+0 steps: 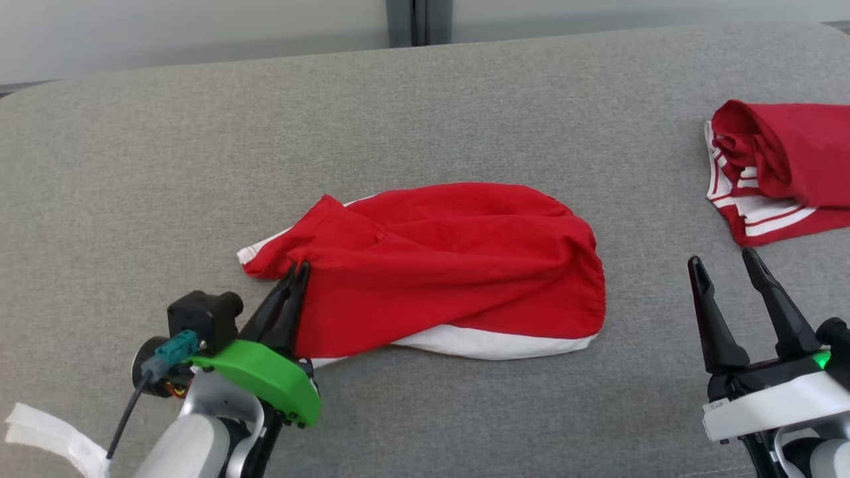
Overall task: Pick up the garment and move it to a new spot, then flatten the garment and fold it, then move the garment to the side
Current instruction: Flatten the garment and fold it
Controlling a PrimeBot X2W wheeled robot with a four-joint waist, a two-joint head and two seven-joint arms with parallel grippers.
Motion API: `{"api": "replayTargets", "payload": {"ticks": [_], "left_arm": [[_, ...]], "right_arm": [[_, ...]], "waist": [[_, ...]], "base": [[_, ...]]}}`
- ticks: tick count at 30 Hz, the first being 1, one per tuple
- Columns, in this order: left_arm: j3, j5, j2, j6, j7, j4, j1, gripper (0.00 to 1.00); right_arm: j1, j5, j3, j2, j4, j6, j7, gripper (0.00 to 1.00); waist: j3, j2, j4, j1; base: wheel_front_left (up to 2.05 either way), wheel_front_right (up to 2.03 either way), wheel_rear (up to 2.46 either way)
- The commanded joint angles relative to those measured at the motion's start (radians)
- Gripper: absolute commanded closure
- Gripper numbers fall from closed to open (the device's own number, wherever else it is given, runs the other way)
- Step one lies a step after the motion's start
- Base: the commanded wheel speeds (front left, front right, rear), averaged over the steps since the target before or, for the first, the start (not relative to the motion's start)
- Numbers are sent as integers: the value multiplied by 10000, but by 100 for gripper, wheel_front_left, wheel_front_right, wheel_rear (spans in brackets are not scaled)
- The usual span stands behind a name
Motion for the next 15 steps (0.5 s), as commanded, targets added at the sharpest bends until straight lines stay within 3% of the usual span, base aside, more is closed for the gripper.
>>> {"api": "replayTargets", "payload": {"ticks": [1, 8, 9, 10, 13, 15], "left_arm": [[132, -102, -27, -96, -131, 387, -316, 100], [458, -525, -412, -616, -679, 2740, -1555, 100], [479, -495, -431, -688, -802, 3079, -1759, 41], [526, -550, -517, -735, -960, 3311, -1908, 0], [589, -357, -637, -824, -1723, 3937, -2255, 0], [631, -74, -638, -650, -2348, 4143, -2397, 0]], "right_arm": [[-184, 42, 37, 4, 0, -3, -62, 0], [-457, 78, 152, -9, 94, -3, -181, 0], [-492, 89, 160, -14, 113, -3, -191, 0], [-521, 90, 169, -18, 129, -3, -206, 0], [-563, 28, 180, -60, 185, -3, -229, 0], [-563, -2, 173, -46, 204, -3, -228, 0]], "waist": [[266, 0, -270, 0], [769, 0, -599, 0], [815, 0, -630, 0], [835, 0, -646, 0], [846, 0, -683, 0], [804, 0, -672, 0]], "base": [[0, 0, 0], [0, 0, 0], [0, 0, 0], [0, 0, 0], [0, 0, 0], [0, 0, 0]]}}
